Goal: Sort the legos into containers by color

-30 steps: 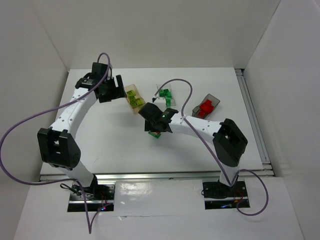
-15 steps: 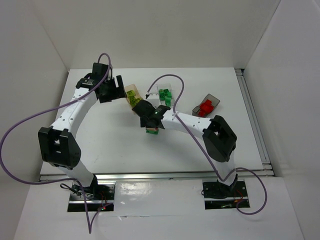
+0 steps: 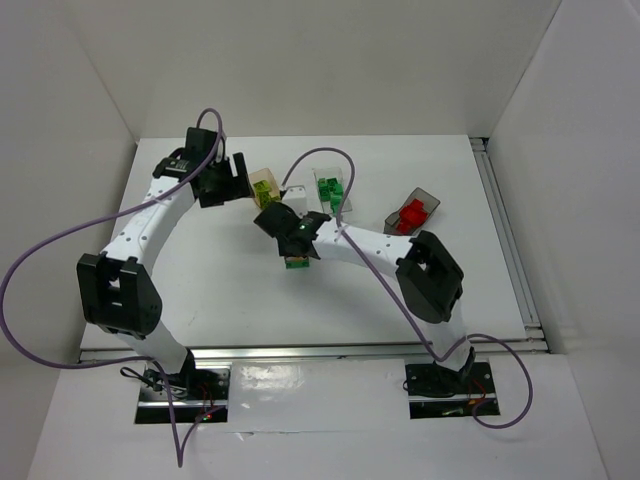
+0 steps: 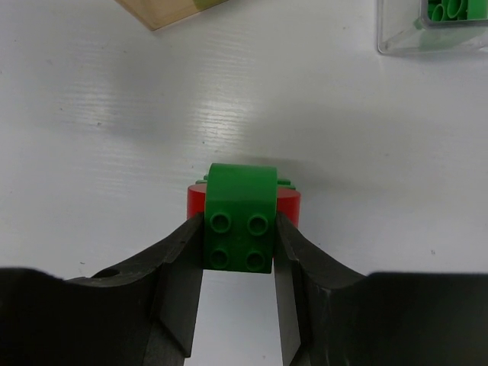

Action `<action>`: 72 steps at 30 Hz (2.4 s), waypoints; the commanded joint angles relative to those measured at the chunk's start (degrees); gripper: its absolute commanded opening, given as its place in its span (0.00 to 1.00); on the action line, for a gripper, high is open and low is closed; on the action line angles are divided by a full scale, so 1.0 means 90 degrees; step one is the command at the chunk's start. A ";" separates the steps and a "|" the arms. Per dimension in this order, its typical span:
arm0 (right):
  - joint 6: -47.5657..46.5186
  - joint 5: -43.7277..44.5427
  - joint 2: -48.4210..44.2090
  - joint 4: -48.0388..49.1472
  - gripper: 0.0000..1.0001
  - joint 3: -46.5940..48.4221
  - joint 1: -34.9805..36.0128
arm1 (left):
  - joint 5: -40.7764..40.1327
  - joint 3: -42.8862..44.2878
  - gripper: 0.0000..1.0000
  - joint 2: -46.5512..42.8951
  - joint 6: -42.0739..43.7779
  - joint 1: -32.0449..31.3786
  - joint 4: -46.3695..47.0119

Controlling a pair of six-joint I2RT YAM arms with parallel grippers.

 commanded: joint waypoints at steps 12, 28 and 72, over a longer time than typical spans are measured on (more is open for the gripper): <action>-0.1538 -0.5751 -0.3053 0.1805 0.16 -0.2112 -0.3357 | 0.2407 -0.0751 0.89 -0.0408 0.1279 -0.0433 0.0679; -0.1714 -0.8967 -0.3269 0.1668 0.16 -0.2649 -0.4551 | 0.0887 -0.0498 0.99 -0.0389 0.2784 -0.3236 0.1207; -0.1421 -0.5789 -0.1747 0.1962 0.15 -0.1245 -0.4094 | 0.1579 -0.1757 0.00 -0.0945 0.0766 -0.1891 0.1772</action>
